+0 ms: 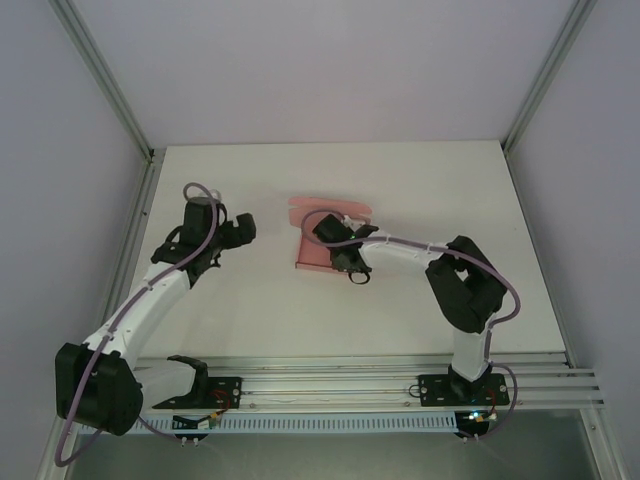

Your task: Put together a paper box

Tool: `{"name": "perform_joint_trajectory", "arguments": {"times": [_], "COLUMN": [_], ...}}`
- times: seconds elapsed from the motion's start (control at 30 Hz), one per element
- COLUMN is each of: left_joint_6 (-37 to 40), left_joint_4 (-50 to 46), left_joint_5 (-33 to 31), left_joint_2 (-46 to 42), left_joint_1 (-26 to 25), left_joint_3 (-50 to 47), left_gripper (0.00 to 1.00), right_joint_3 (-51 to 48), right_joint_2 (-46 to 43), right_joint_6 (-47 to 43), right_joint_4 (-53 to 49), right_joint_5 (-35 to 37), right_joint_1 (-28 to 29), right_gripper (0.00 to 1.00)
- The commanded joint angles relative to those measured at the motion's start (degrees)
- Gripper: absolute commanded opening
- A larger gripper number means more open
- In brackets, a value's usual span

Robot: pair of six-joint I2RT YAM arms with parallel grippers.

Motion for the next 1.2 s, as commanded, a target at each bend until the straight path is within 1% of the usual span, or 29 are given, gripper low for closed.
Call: {"name": "perform_joint_trajectory", "arguments": {"times": [0.0, 0.07, 0.13, 0.2, 0.3, 0.33, 0.37, 0.4, 0.43, 0.47, 0.5, 0.53, 0.6, 0.67, 0.73, 0.83, 0.87, 0.9, 0.97, 1.0, 1.03, 1.07, 1.1, 1.17], "left_joint_6": [11.5, 16.5, 21.2, 26.7, 34.5, 37.8, 40.4, 42.5, 44.7, 46.7, 48.4, 50.0, 54.0, 58.1, 60.2, 59.6, 59.7, 59.9, 60.3, 60.3, 60.3, 60.5, 60.8, 61.3], "left_joint_4": [10.9, 14.3, 14.2, 10.6, 2.7, -0.8, -4.0, -6.7, -9.0, -10.7, -12.1, -13.7, -17.6, -24.4, -28.4, -27.8, -28.6, -29.2, -28.7, -27.8, -26.9, -26.5, -26.8, -27.1], "left_joint_5": [15.3, 21.8, 27.1, 31.3, 35.3, 36.9, 37.8, 38.6, 39.3, 39.4, 39.4, 39.7, 40.9, 43.4, 43.7, 41.3, 41.4, 41.7, 41.4, 40.8, 40.4, 40.2, 40.4, 41.3], "left_joint_2": [1.0, 2.9, 5.7, 9.8, 17.1, 19.3, 21.7, 23.7, 25.5, 27.3, 28.8, 30.1, 32.9, 36.0, 39.1, 42.3, 43.0, 43.5, 43.9, 44.0, 44.1, 44.3, 44.6, 45.4], "left_joint_1": [0.6, 0.6, 0.7, 0.7, 0.8, 0.8, 0.8, 0.8, 0.9, 0.9, 0.9, 1.1, 1.4, 1.5, 1.5, 1.5, 1.5, 1.6, 1.6, 1.5, 1.5, 1.3, 1.5, 1.5], "left_joint_3": [-2.1, -2.4, -0.5, 3.7, 12.0, 14.6, 17.5, 20.1, 22.2, 24.2, 25.7, 27.2, 30.4, 35.4, 39.7, 42.2, 43.1, 43.6, 43.6, 43.4, 43.1, 43.3, 43.7, 44.9], "left_gripper": [1.00, 1.00, 1.00, 1.00, 1.00, 0.98, 0.96, 0.94, 0.90, 0.88, 0.86, 0.86, 0.83, 0.79, 0.76, 0.72, 0.72, 0.72, 0.71, 0.71, 0.70, 0.68, 0.67, 0.66], "right_joint_3": [-0.7, -2.0, -4.3, -7.6, -11.1, -11.4, -11.5, -11.5, -10.9, -9.5, -8.0, -6.0, -0.1, 5.6, 9.1, 10.8, 10.9, 11.5, 12.1, 11.9, 11.9, 12.3, 13.1, 14.6], "right_joint_2": [-5.7, -9.0, -12.6, -16.9, -22.8, -24.3, -25.4, -25.9, -25.7, -24.7, -23.2, -21.5, -17.3, -13.4, -10.3, -6.9, -6.1, -5.2, -4.5, -4.3, -3.9, -3.4, -2.8, -1.9], "right_joint_6": [1.6, -4.2, -9.6, -17.1, -26.3, -30.3, -36.8, -42.0, -47.2, -52.1, -55.5, -57.2, -58.1, -58.1, -62.4, -67.4, -66.6, -65.7, -65.8, -65.9, -66.4, -66.2, -66.0, -66.7], "right_joint_4": [-1.3, 0.8, 3.5, 6.9, 10.4, 11.1, 11.6, 11.9, 11.6, 10.5, 9.4, 8.4, 4.6, 0.8, -2.1, -3.5, -2.9, -3.0, -3.4, -2.8, -2.8, -2.9, -3.7, -6.1], "right_joint_5": [3.2, 2.2, 1.4, -0.6, -5.3, -9.3, -17.2, -23.2, -27.7, -31.4, -33.5, -34.0, -35.4, -37.1, -42.0, -44.5, -43.9, -44.0, -46.0, -46.3, -46.1, -45.1, -44.0, -43.3], "right_joint_1": [-0.7, -1.6, -2.9, -4.6, -8.8, -10.5, -12.7, -14.4, -15.7, -16.7, -17.7, -18.5, -21.0, -23.5, -24.9, -24.9, -25.0, -25.0, -25.0, -25.0, -25.0, -25.0, -25.0, -25.0], "right_gripper": [0.54, 0.62, 0.69, 0.80, 0.87, 0.87, 0.88, 0.88, 0.88, 0.88, 0.87, 0.85, 0.79, 0.76, 0.74, 0.72, 0.70, 0.67, 0.65, 0.60, 0.55, 0.53, 0.50, 0.49]}}
